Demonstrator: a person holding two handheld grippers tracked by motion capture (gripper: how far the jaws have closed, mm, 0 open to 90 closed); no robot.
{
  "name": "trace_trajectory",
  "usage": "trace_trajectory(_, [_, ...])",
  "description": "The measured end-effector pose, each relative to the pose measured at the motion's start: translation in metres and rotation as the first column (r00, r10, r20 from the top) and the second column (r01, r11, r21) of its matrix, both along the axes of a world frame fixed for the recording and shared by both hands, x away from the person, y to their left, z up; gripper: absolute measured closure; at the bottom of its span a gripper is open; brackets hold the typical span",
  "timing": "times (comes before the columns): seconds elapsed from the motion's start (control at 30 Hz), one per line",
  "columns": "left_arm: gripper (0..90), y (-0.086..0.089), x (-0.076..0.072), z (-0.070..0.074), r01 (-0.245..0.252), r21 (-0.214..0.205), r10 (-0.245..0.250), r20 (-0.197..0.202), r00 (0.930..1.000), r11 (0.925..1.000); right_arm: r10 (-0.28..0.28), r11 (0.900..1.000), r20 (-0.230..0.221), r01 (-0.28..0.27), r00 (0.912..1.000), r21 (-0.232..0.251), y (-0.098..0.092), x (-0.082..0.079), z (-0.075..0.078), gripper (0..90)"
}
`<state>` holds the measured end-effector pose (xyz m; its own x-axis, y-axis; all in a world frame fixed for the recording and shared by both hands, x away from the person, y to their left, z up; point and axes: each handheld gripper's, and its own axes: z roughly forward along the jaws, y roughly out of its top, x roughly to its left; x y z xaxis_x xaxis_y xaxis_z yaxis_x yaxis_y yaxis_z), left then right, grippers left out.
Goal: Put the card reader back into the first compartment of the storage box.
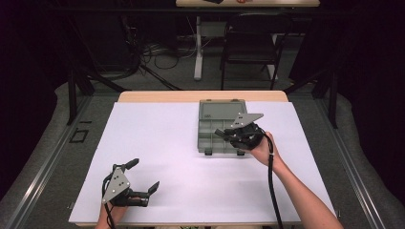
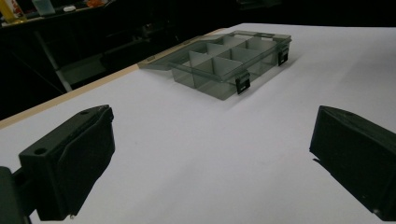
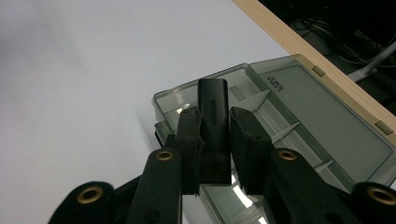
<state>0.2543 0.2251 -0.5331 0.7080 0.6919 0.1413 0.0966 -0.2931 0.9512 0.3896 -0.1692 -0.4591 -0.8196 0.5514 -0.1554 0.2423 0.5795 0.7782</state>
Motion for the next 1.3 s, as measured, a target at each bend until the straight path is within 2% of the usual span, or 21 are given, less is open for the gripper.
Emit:
trace_trajectory(0.83, [0.1, 0.0, 0.0, 0.001, -0.002, 0.0, 0.002, 0.002, 1.0, 1.0, -0.041, 0.9988, -0.026, 0.04, 0.9988, -0.027, 0.016, 0.018, 0.005, 73.8])
trace_trajectory(1.3, [0.1, 0.0, 0.0, 0.001, -0.001, 0.001, 0.001, 0.005, 1.0, 1.0, -0.058, 0.9977, -0.034, 0.057, 0.9977, -0.037, 0.024, 0.027, 0.002, 73.8])
